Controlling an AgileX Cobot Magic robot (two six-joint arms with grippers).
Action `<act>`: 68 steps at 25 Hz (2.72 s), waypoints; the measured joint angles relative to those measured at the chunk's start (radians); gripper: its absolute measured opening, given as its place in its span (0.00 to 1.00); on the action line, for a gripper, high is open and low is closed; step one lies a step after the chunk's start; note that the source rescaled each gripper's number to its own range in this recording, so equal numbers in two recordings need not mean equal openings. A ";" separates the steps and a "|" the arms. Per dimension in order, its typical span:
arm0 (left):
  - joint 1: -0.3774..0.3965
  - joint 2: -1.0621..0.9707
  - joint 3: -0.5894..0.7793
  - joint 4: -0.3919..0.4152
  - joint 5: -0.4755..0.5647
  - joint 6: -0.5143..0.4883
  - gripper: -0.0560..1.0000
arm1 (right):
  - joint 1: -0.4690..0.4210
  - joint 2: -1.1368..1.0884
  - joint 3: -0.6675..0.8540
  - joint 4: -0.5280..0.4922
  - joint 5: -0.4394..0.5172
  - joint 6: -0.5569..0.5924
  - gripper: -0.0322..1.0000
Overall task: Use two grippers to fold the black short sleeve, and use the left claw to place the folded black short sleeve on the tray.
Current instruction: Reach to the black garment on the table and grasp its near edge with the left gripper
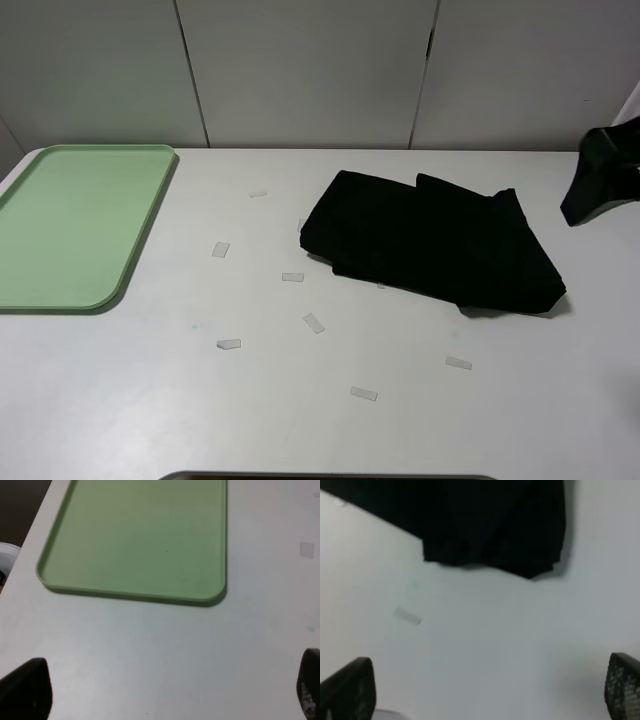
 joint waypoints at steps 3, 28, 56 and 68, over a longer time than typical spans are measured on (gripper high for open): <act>0.000 0.000 0.000 0.000 0.000 0.000 0.98 | 0.000 -0.160 0.070 0.027 0.001 0.000 1.00; 0.000 0.000 0.000 0.000 0.000 0.000 0.98 | -0.182 -1.049 0.484 0.028 -0.140 -0.079 1.00; 0.000 0.000 0.000 0.000 0.002 0.000 0.98 | -0.266 -1.130 0.508 0.021 -0.188 -0.087 1.00; 0.000 0.000 0.000 0.000 0.001 0.002 0.98 | -0.266 -1.130 0.508 0.021 -0.188 -0.087 1.00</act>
